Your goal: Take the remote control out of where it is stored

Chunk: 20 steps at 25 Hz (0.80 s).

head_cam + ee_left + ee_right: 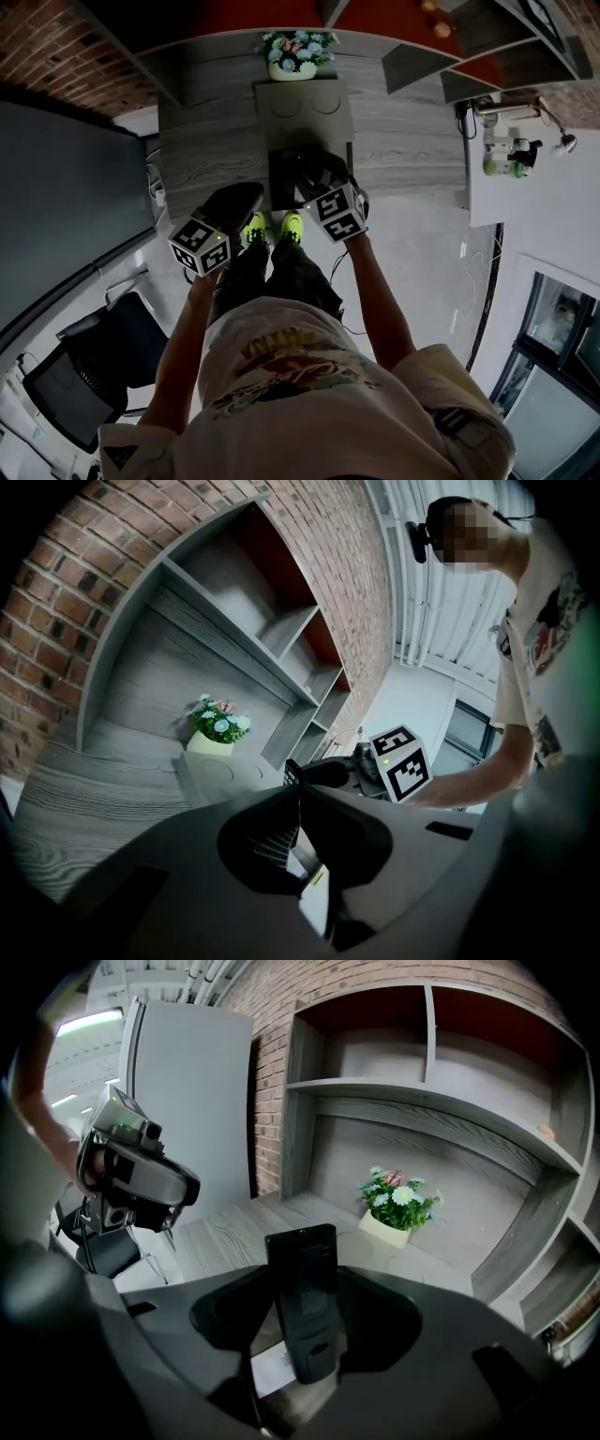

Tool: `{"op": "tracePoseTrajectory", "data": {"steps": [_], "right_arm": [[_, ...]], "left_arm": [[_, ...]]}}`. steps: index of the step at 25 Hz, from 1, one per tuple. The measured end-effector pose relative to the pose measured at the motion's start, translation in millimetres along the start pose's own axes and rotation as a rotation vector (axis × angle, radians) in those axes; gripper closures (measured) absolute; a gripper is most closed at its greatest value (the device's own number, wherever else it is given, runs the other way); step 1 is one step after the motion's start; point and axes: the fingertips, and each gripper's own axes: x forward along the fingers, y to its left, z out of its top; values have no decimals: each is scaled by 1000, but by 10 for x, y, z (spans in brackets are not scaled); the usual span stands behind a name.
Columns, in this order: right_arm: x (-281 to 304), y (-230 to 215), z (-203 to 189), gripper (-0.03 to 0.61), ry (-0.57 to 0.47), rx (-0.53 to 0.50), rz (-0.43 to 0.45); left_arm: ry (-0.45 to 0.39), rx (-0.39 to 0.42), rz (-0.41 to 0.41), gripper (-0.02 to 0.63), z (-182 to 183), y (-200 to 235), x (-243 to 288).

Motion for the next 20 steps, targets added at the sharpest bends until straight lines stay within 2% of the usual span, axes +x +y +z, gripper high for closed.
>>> {"op": "tracePoseTrajectory", "data": {"steps": [4,20], "right_arm": [[-100,-22,119,358,-41,33,-28],[-582,-67,419,359,-134,64,-109]], "left_arm": [[2,12,-21,606,70,-38,-24],[29,78,-122,606,208,-357,131]]}}
